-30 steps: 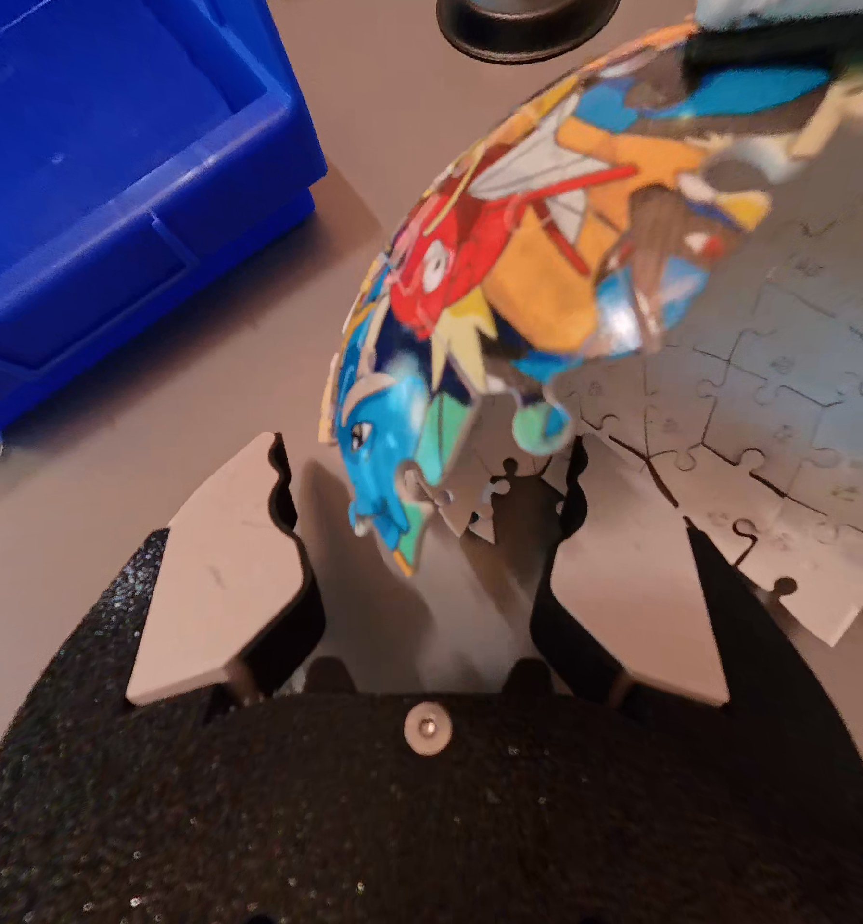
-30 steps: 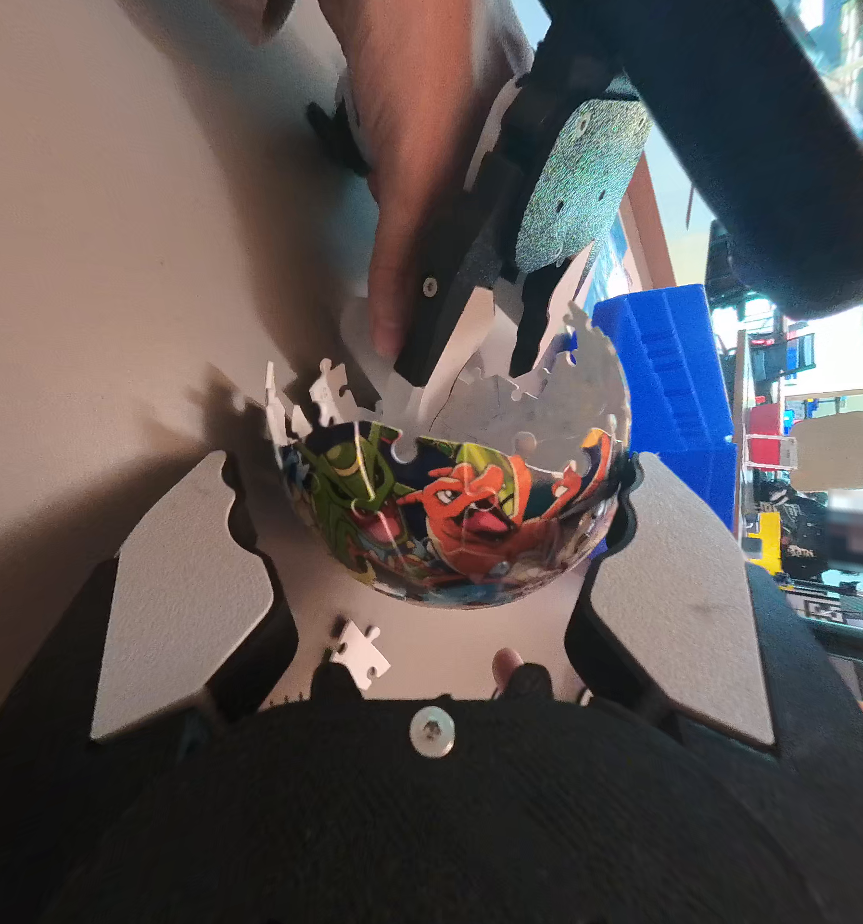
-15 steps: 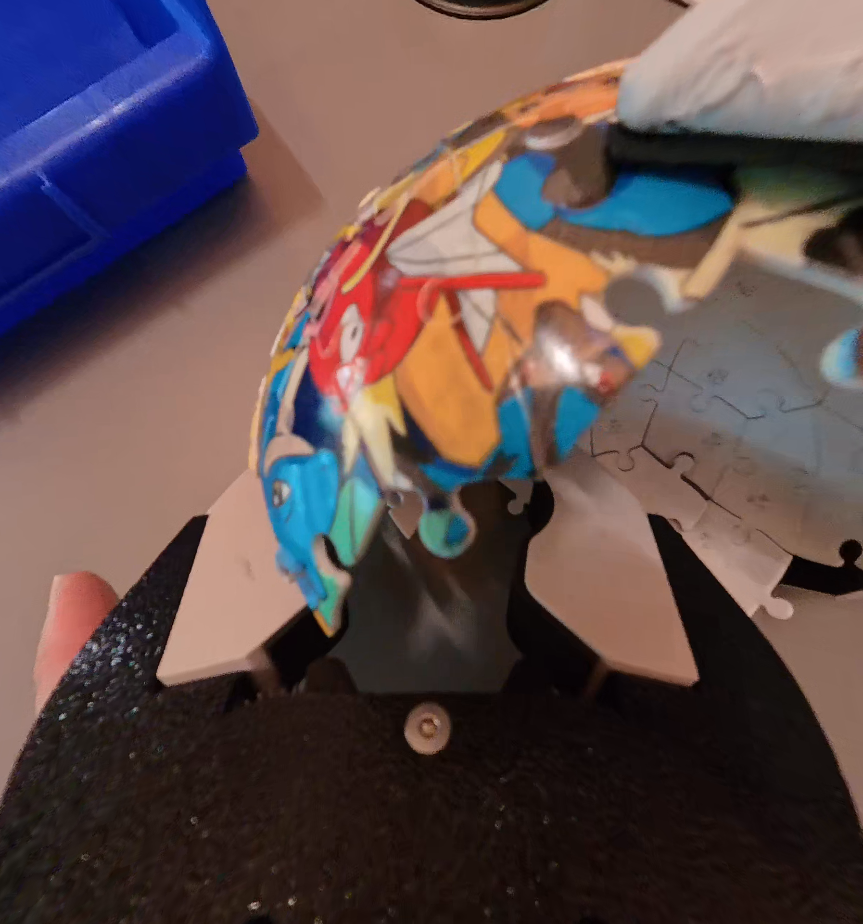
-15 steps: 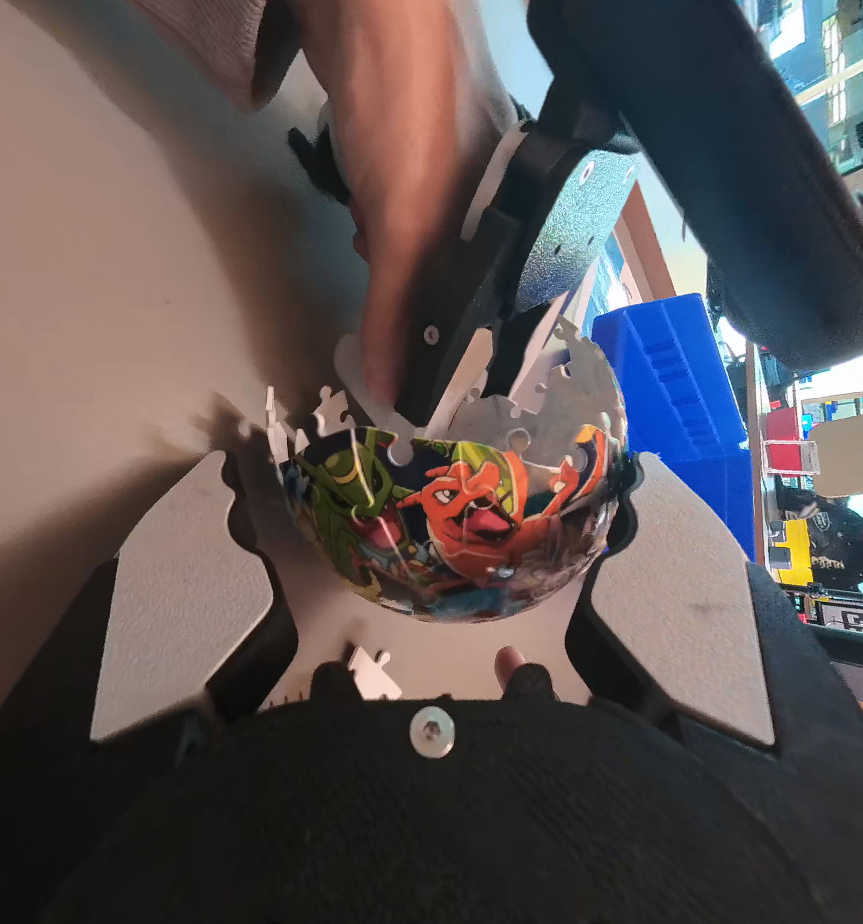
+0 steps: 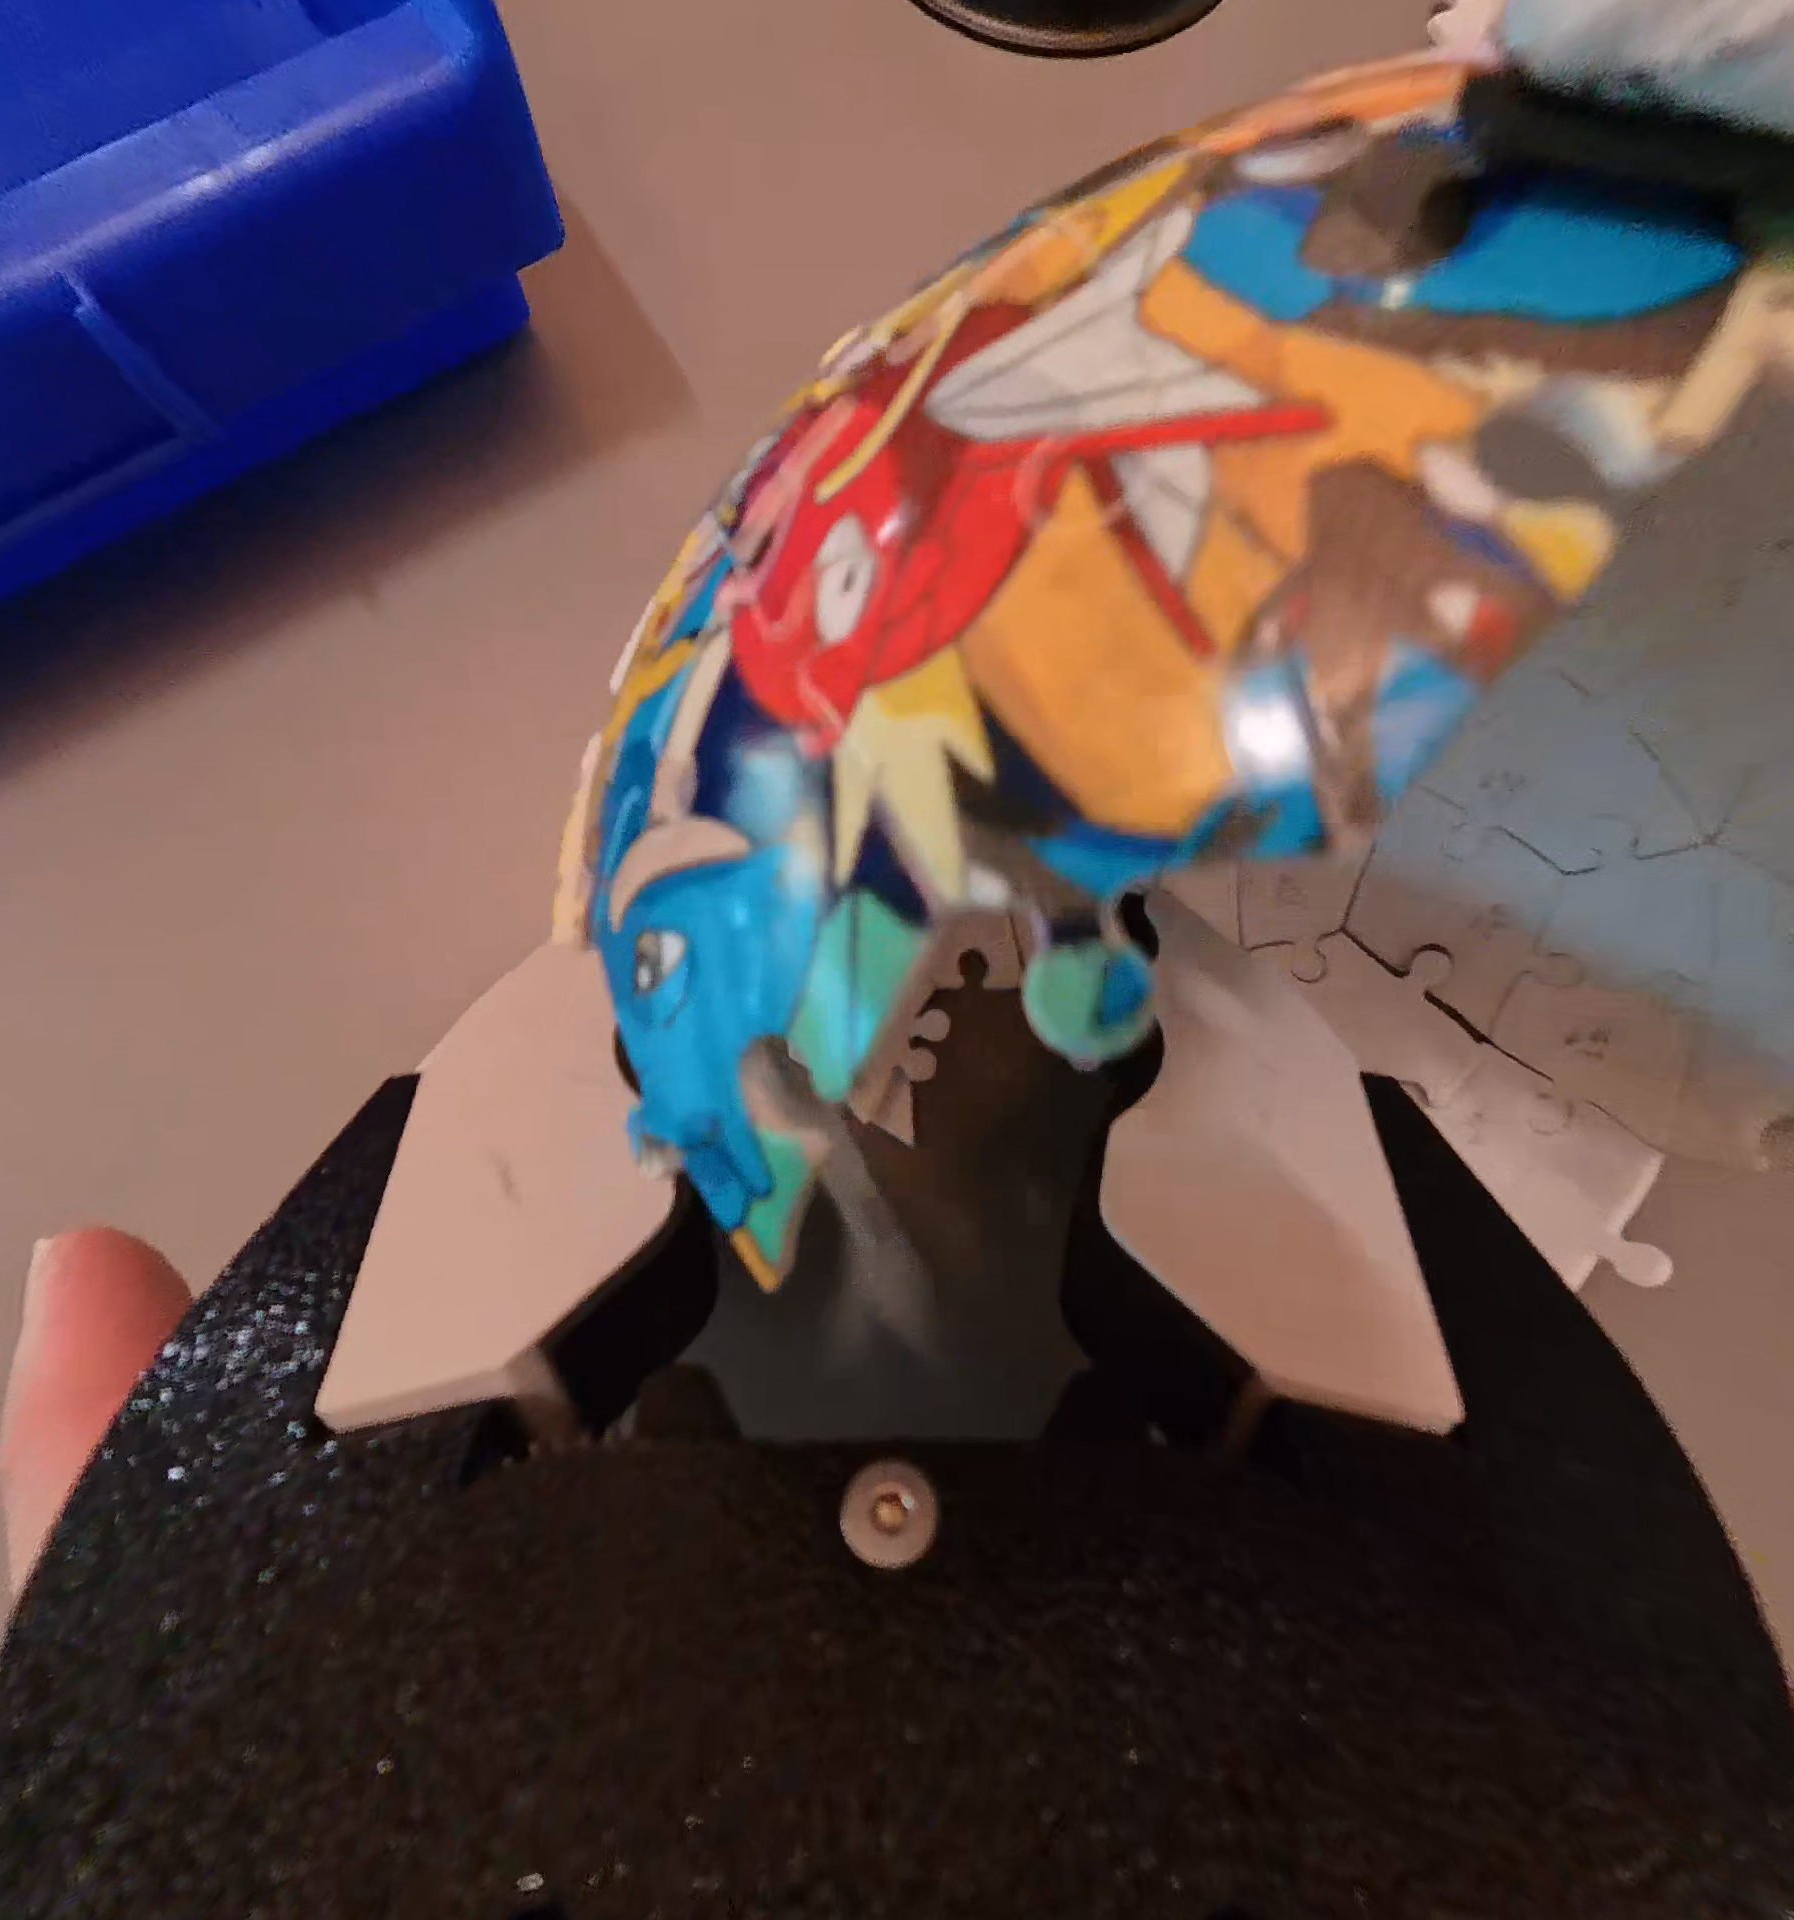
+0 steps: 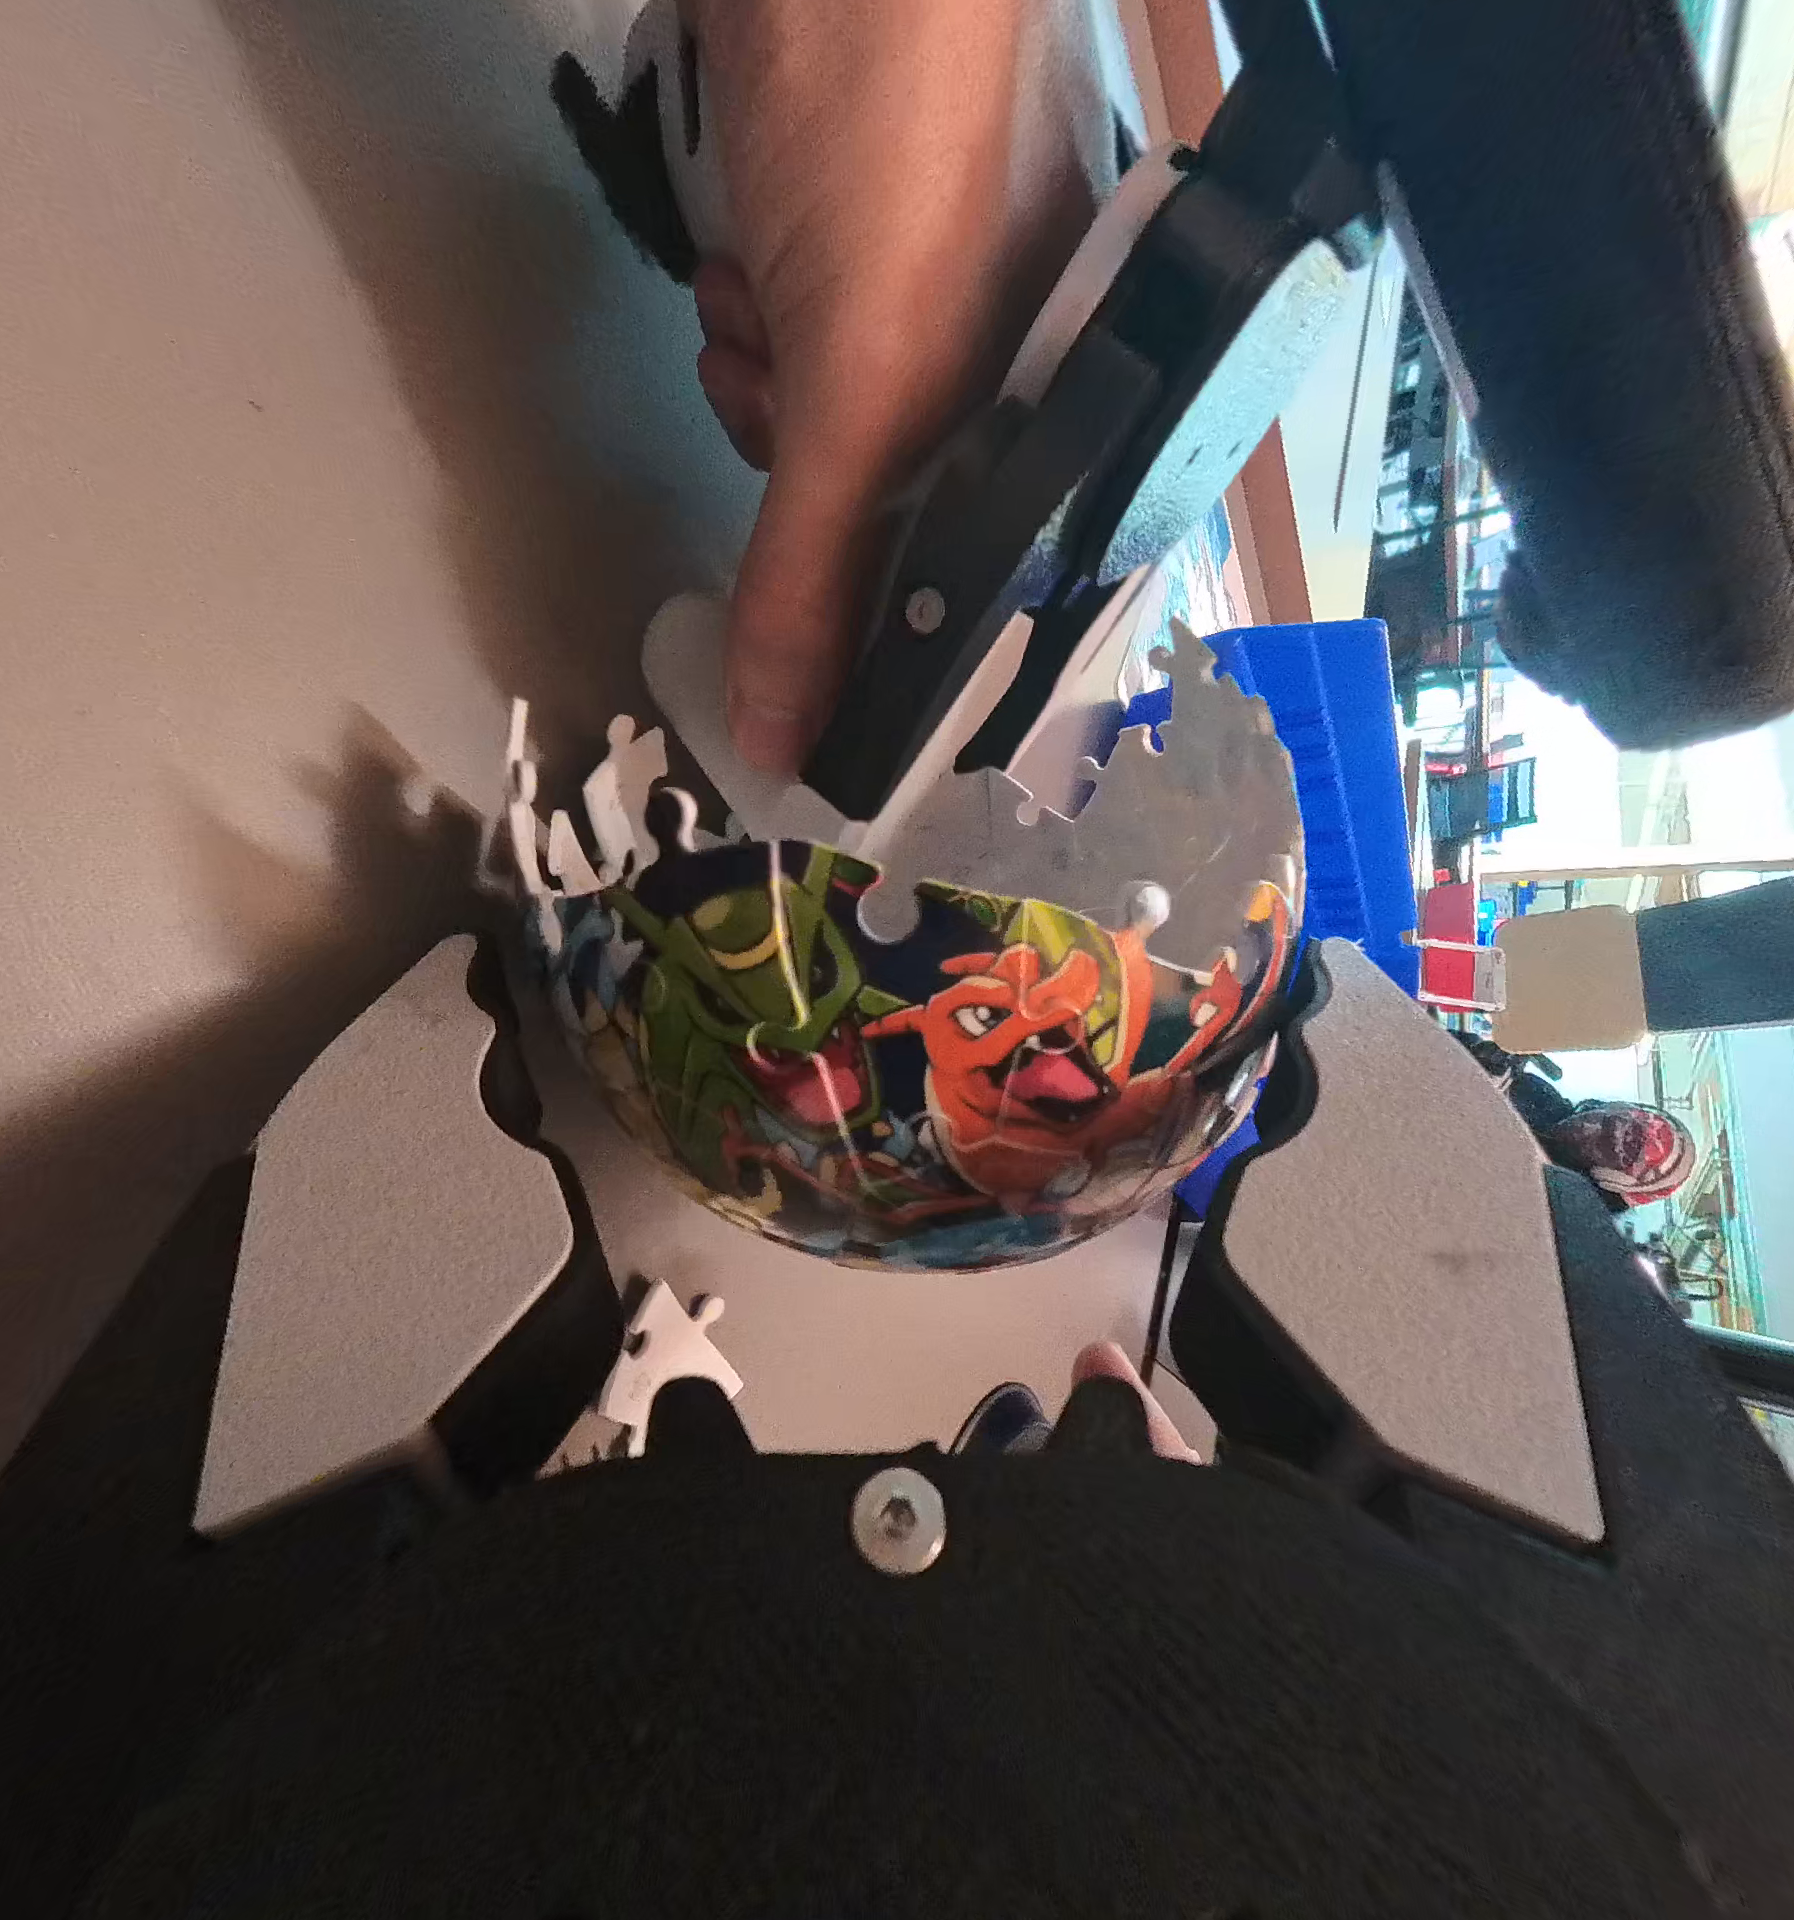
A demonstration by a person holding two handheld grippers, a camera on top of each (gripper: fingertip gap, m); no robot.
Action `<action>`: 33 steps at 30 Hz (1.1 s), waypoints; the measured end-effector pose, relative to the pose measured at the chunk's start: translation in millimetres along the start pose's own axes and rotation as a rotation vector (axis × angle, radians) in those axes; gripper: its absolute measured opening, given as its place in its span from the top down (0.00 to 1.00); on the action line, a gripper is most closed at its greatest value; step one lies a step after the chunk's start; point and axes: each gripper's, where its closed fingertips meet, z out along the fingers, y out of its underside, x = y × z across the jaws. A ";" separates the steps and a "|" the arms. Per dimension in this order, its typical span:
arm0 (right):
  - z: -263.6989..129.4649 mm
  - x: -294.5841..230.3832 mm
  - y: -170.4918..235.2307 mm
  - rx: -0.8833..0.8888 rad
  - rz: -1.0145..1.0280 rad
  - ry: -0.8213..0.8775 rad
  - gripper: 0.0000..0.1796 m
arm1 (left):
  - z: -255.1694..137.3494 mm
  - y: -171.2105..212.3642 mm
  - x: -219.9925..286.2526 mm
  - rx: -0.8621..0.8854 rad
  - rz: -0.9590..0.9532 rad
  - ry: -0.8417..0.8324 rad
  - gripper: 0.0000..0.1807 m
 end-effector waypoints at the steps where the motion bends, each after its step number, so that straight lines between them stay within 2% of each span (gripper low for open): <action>1: 0.3 0.7 0.5 0.004 0.006 0.003 0.24 | 0.1 -0.1 0.0 0.003 0.001 0.000 0.54; 15: 3.1 3.9 -7.4 0.123 -0.062 0.069 0.28 | 0.9 -1.4 -0.1 0.018 0.004 0.001 0.53; 24: 3.6 3.1 -9.6 0.106 -0.075 0.077 0.28 | 0.7 -2.0 -0.4 0.029 -0.016 0.006 0.54; 28: 4.2 2.9 -8.2 0.104 -0.054 0.068 0.29 | -1.4 -6.0 3.3 0.062 -0.078 0.068 0.50; 33: 5.2 2.5 -9.0 0.086 -0.069 0.056 0.29 | -19.5 -0.5 -1.6 0.041 -0.071 0.093 0.50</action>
